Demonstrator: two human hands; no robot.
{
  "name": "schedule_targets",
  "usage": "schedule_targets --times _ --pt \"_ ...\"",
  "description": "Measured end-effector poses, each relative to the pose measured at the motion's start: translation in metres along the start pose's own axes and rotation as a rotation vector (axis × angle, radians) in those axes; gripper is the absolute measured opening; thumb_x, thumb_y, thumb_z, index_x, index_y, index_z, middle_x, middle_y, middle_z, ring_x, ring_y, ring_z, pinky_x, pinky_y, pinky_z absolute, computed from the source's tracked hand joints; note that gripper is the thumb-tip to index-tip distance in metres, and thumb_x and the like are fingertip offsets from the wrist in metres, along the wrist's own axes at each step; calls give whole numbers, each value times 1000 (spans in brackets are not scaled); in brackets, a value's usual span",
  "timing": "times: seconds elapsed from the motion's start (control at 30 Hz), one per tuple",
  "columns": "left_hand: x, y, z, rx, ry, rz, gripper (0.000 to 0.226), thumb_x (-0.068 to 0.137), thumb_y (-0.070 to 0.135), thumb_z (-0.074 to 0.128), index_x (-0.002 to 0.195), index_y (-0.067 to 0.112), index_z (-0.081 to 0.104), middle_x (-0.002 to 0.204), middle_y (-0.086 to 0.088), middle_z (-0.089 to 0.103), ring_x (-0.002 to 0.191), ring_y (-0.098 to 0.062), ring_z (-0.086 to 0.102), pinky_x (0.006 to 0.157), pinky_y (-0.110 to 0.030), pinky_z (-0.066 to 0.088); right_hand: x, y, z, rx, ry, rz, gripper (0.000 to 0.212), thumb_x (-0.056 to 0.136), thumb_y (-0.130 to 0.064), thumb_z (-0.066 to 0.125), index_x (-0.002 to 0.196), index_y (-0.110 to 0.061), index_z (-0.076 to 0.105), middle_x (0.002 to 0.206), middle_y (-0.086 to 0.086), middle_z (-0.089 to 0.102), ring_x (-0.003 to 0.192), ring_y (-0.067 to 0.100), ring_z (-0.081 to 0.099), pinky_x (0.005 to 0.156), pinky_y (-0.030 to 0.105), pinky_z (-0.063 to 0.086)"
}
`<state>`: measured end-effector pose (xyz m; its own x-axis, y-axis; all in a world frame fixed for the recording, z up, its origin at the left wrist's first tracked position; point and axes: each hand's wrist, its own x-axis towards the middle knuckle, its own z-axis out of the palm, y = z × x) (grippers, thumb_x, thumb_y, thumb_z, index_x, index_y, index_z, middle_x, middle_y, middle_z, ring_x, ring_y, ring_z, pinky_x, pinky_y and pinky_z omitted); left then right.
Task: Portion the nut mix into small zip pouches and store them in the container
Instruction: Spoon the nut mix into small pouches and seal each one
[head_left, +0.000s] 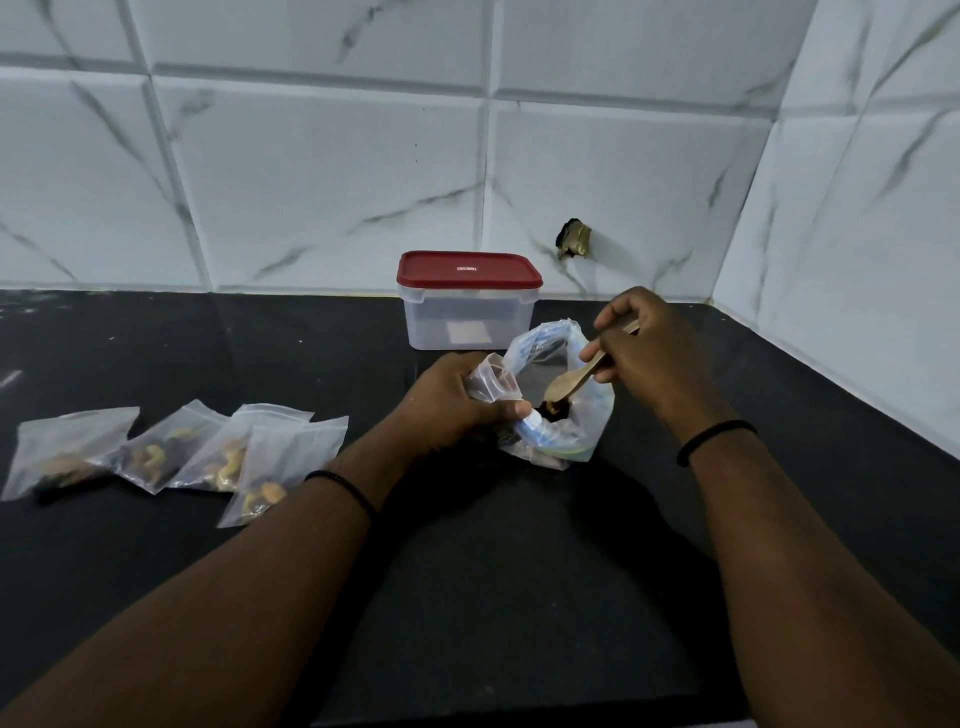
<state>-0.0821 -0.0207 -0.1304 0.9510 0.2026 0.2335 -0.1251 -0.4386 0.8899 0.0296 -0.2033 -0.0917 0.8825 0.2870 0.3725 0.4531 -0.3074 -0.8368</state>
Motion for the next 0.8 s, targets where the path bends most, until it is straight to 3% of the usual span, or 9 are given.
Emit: schedule_targets --times 0.13,0.3,0.53,0.7,0.8 --pt "0 -1 0 -3 2 6 23 77 28 83 94 31 67 91 5 76 84 -5 71 71 -12 53 -3 -2 -2 -75 -30 -67 22 89 1 52 86 -20 56 73 3 73 61 14 70 58 28 58" --pt "0 -1 0 -2 6 -6 24 77 28 84 93 31 67 88 8 75 82 -1 70 69 -10 52 -3 -5 -3 -41 -28 -68 21 89 1 51 85 -18 57 70 7 72 60 20 70 56 34 59" --pt "0 1 0 2 -3 -22 24 78 29 83 92 32 64 89 9 74 81 1 69 66 -10 51 -6 -8 -3 -10 -110 8 14 93 -3 49 87 -12 58 69 10 73 56 22 68 53 32 57" --pt "0 1 -1 5 4 -2 24 78 29 83 93 32 66 92 7 75 83 -1 69 69 -10 52 -4 -6 -10 20 46 -101 23 90 1 46 84 -19 55 66 8 70 53 18 67 52 33 55" --pt "-1 1 -1 10 1 -4 23 78 28 83 90 33 65 86 10 73 78 3 68 65 -7 49 -7 -10 -14 5 139 -144 20 90 2 46 96 -16 55 70 8 70 55 19 68 51 32 55"
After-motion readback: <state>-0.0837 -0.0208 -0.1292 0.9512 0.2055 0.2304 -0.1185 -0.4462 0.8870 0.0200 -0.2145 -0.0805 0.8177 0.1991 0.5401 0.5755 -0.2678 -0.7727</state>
